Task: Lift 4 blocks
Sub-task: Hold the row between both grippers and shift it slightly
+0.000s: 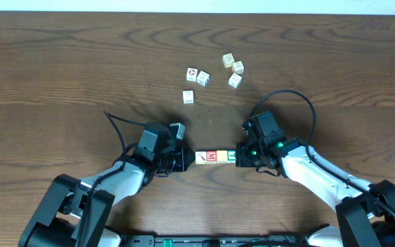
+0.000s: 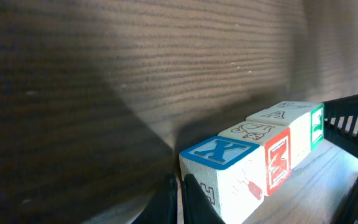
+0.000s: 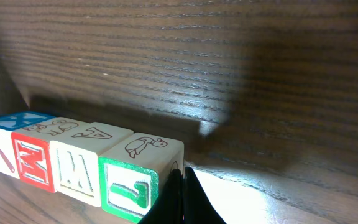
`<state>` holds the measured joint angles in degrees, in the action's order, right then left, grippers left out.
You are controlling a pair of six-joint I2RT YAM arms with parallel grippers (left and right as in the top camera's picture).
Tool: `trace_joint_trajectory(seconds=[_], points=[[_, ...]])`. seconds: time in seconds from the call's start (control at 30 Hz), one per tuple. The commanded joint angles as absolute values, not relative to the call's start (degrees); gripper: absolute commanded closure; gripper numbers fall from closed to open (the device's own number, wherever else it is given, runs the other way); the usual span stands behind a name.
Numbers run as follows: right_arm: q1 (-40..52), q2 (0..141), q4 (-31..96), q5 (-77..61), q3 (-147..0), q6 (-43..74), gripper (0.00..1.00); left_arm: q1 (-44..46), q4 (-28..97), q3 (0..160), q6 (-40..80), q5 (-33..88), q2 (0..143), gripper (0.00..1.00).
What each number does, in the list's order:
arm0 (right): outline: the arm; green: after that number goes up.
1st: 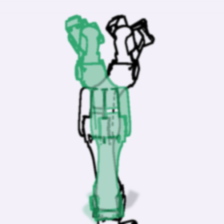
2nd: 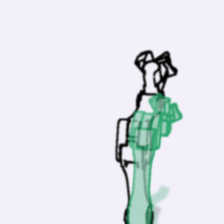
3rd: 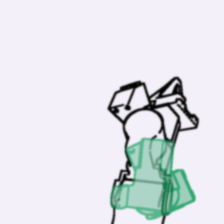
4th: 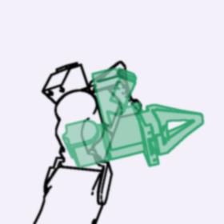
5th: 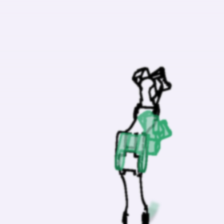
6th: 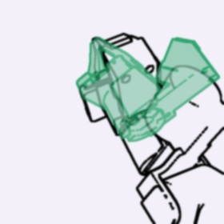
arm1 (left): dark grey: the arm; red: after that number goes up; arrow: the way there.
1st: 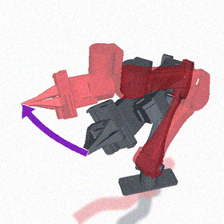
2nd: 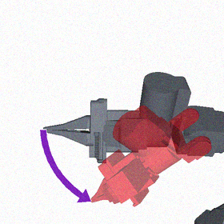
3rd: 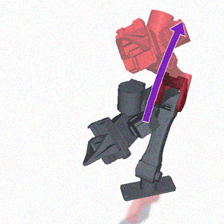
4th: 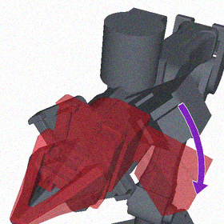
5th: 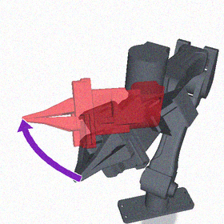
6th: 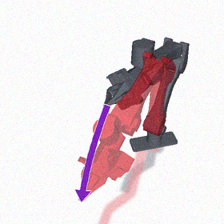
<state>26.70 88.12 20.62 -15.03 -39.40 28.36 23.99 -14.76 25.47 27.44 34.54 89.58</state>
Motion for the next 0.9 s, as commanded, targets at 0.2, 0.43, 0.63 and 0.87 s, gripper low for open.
trace_joint_trajectory(seconds=[0.2, 0.43, 0.63, 0.87], points=[[29.2, 88.4, 19.4, -27.5, -42.1, 29.6, 0.99, 25.1, -16.0, 30.0, 28.0, 41.6, 89.8, 0.93], [29.2, 87.7, 19.5, -27.5, -42.9, 29.6, 0.99, 25.1, -15.9, 30.0, 28.0, 41.6, 89.8, 0.93], [29.2, 87.2, 19.8, -27.5, -43.9, 29.6, 0.99, 25.1, -15.9, 30.0, 28.0, 41.6, 89.8, 0.93], [29.2, 86.8, 20.4, -27.5, -44.6, 29.5, 0.99, 25.1, -16.0, 30.1, 28.0, 41.6, 89.8, 0.93]])
